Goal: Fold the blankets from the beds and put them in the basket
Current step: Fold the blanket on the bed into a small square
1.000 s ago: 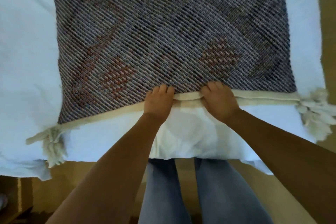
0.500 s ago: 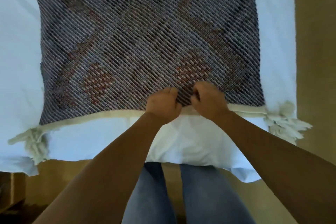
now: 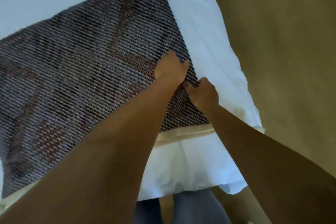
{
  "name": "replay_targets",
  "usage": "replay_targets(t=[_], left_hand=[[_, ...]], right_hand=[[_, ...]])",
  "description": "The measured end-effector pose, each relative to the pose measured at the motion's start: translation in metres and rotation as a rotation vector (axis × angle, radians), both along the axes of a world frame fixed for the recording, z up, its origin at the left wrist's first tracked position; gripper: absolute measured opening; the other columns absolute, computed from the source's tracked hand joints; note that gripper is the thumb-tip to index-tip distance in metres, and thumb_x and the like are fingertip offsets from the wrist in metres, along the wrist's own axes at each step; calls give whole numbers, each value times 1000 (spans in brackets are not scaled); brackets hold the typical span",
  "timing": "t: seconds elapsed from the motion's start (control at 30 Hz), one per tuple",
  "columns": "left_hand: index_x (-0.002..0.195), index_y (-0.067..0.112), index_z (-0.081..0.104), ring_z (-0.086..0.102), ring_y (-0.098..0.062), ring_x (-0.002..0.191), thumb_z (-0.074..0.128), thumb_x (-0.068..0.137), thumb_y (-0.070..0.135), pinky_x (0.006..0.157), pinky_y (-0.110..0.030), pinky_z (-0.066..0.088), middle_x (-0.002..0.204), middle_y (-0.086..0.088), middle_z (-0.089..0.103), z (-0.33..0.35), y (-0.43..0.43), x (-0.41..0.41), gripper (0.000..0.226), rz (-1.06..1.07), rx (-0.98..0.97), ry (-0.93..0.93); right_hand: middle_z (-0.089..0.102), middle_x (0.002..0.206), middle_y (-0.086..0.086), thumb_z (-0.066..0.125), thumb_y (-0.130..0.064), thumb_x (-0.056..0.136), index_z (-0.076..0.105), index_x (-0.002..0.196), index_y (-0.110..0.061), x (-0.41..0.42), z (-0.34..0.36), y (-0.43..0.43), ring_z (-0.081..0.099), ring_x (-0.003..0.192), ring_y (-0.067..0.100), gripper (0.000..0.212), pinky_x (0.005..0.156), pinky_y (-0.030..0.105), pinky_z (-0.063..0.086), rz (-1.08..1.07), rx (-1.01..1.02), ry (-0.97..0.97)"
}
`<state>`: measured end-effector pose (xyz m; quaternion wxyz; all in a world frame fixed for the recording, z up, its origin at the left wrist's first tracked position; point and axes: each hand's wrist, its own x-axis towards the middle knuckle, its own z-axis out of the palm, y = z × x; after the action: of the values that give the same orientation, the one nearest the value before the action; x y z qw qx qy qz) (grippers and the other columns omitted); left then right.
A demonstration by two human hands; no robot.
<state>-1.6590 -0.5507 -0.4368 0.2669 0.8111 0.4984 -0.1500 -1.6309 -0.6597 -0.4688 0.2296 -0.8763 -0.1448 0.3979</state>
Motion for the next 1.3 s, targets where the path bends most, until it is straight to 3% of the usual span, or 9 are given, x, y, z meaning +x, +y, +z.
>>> replay_targets(t=[0.17, 0.27, 0.4, 0.6, 0.67, 0.77, 0.97, 1.17, 1.3], left_hand=[[140, 1, 19, 36, -33, 128, 53, 84, 53, 98, -43, 38, 142, -17, 30, -11, 4, 32, 83, 76, 5, 102], [137, 1, 23, 43, -32, 124, 50, 88, 34, 95, -40, 41, 140, -17, 35, -16, 16, 35, 65, 171, -17, 95], [122, 1, 45, 54, -28, 112, 44, 92, 21, 85, -33, 43, 126, -15, 54, -18, 40, 24, 36, 144, 3, 12], [101, -5, 56, 57, -32, 95, 45, 90, 17, 70, -30, 41, 106, -20, 61, -4, 74, -23, 27, 135, 25, -170], [83, 2, 55, 55, -30, 82, 44, 91, 16, 60, -28, 39, 86, -14, 60, -1, 87, -47, 20, 141, 41, -215], [61, 20, 31, 39, -17, 60, 43, 93, 17, 49, -28, 24, 63, 3, 38, 5, 109, -93, 34, 154, 94, -254], [62, 22, 30, 32, -3, 56, 45, 95, 21, 48, -29, 18, 64, 6, 36, 19, 160, -217, 36, 218, 93, -376], [74, 15, 39, 31, -7, 55, 45, 96, 22, 49, -30, 22, 65, 4, 35, 25, 211, -344, 24, 350, 80, -381], [81, 13, 43, 36, -12, 57, 45, 96, 22, 49, -30, 25, 66, 3, 41, 22, 234, -428, 18, 406, 78, -359]], right_hand=[[55, 82, 6, 42, -41, 92, 41, 90, -14, -12, 2, 2, 58, 81, 31, 27, 63, 32, 35, 113, 24, -106], [49, 72, 1, 41, -39, 93, 39, 86, -15, -29, 6, 4, 50, 68, 27, 25, 59, 31, 33, 99, 133, -152], [59, 81, 9, 44, -36, 92, 37, 84, -18, -53, 9, 18, 58, 74, 32, 21, 60, 31, 34, 53, 272, -120], [62, 80, 14, 47, -32, 90, 35, 83, -15, -95, 20, 45, 60, 76, 36, 21, 60, 34, 37, 107, 309, -115], [59, 78, 12, 47, -31, 90, 35, 84, -15, -116, 26, 55, 60, 77, 35, 21, 61, 35, 39, 147, 314, -108], [59, 80, 10, 45, -30, 92, 34, 86, -16, -155, 35, 74, 61, 78, 35, 19, 63, 37, 43, 242, 312, -102], [51, 72, 8, 47, -25, 93, 43, 92, -8, -254, 49, 121, 59, 73, 34, 17, 60, 35, 40, 377, 376, -140], [52, 72, 9, 47, -25, 93, 46, 97, -5, -369, 55, 176, 59, 70, 32, 20, 61, 37, 47, 452, 402, -93], [63, 85, 17, 46, -28, 94, 47, 102, -5, -441, 53, 201, 61, 75, 34, 24, 58, 30, 40, 541, 386, -92]])
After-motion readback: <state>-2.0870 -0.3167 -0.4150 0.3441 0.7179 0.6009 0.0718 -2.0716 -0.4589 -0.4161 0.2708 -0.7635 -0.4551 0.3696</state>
